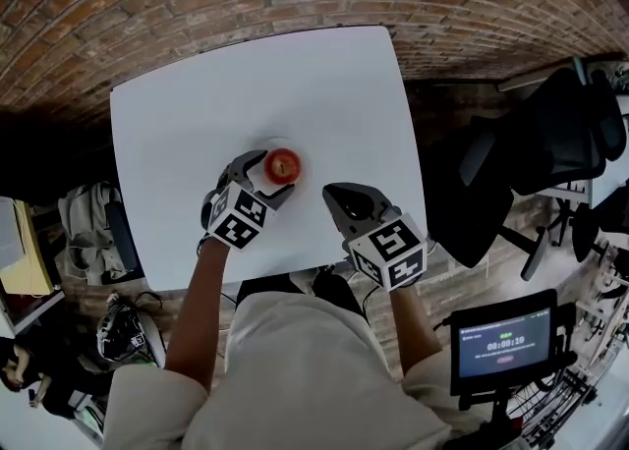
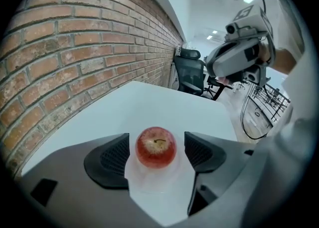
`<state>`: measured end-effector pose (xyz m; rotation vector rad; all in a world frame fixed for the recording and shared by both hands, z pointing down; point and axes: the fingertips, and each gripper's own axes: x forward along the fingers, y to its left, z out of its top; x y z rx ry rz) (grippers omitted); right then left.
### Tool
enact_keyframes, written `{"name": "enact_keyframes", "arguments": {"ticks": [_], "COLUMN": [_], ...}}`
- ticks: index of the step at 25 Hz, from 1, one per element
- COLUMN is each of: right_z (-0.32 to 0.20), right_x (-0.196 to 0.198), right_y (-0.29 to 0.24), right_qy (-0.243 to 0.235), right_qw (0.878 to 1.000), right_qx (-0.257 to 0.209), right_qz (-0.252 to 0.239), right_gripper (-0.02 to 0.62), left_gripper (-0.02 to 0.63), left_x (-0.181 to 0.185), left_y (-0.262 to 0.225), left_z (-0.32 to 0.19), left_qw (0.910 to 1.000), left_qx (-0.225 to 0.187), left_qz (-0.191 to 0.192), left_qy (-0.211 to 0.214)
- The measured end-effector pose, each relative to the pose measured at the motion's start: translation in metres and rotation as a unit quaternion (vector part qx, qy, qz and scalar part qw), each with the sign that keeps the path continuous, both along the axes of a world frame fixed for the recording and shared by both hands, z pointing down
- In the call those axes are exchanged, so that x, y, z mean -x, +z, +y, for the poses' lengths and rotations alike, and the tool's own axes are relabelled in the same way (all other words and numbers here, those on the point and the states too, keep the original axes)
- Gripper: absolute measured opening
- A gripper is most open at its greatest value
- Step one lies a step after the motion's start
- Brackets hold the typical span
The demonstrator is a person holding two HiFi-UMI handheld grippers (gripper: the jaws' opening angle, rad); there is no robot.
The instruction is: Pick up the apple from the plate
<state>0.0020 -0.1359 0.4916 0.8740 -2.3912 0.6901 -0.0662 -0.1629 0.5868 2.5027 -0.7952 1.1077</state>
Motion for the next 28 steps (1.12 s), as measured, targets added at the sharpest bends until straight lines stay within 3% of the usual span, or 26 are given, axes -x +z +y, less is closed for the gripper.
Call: {"name": "enact_keyframes", "arguments": {"ticks": [10,28], "right_z": [0.002,0.003], "right_x": [0.0,0.004], "right_y": [0.014,0.016], "right_qy": [-0.003,-0.001], "right_qw": [1.0,1.0], "right_qx": [0.014,0.025], "right_qz": [0.011,0.008], "right_gripper": [0.002,0.002], "left_gripper": [0.388,0.407], "left_x": [-0.002,-0.004], "left_y": [0.02,0.041], "left_z": [-0.002,-0.003], "left_qw": [0.9999,0.999], "left_qx": [0.011,0.044], "left_qz": [0.002,0.004], "left_qy": [-0.001,-0.008]}}
